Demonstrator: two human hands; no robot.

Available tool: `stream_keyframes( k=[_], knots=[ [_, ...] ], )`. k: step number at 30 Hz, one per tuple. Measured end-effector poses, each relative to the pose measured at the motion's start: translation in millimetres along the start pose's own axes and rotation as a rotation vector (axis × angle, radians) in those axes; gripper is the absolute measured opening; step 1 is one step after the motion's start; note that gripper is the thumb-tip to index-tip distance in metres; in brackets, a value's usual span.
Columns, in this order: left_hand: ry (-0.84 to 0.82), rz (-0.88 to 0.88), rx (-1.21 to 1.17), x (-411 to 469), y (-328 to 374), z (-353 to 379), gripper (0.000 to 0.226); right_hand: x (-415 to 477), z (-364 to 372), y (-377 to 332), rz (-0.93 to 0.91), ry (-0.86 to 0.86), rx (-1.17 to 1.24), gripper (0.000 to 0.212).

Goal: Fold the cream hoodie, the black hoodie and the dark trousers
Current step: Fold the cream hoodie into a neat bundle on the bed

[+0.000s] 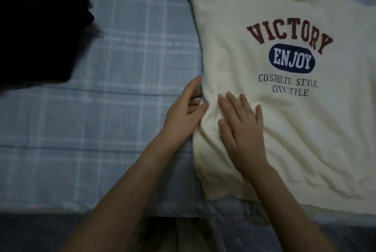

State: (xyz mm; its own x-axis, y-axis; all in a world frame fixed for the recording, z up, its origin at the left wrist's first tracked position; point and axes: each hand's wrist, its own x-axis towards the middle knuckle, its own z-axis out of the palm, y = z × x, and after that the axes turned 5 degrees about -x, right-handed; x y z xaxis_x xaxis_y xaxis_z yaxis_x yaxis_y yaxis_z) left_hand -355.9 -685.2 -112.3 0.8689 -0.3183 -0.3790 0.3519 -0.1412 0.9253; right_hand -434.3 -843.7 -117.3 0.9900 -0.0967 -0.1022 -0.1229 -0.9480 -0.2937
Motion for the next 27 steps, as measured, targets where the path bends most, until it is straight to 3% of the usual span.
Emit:
stream_keyframes(
  k=[4, 7, 10, 12, 14, 18, 21, 25, 27],
  knots=[
    [-0.187, -0.055, -0.182, 5, 16, 9, 0.065, -2, 5, -1, 0.058, 0.022, 0.129, 0.056],
    [-0.040, 0.029, -0.261, -4, 31, -3, 0.065, -6, -11, -9, 0.092, 0.004, 0.247, 0.055],
    [0.260, 0.077, 0.017, -20, 17, -26, 0.065, -12, -13, -5, 0.022, -0.078, 0.038, 0.055],
    [0.362, -0.036, 0.159, -26, -1, -32, 0.069, -14, -5, 1, -0.016, -0.138, -0.128, 0.055],
    [0.351, -0.114, 0.160, -24, -9, -30, 0.068, -15, 0, 3, -0.028, -0.144, -0.152, 0.056],
    [0.228, -0.060, 0.145, 3, 7, -29, 0.049, 0, -5, 1, -0.016, -0.011, 0.028, 0.055],
    [0.140, -0.088, -0.006, 24, 26, -22, 0.042, 24, -15, 2, -0.035, 0.043, 0.111, 0.054],
    [0.352, 0.051, -0.098, 38, 29, -31, 0.043, 67, -30, 0, -0.067, 0.106, 0.109, 0.052],
    [0.361, 0.026, -0.051, 38, 21, -32, 0.050, 90, -35, 3, -0.036, 0.082, 0.059, 0.054]
  ],
)
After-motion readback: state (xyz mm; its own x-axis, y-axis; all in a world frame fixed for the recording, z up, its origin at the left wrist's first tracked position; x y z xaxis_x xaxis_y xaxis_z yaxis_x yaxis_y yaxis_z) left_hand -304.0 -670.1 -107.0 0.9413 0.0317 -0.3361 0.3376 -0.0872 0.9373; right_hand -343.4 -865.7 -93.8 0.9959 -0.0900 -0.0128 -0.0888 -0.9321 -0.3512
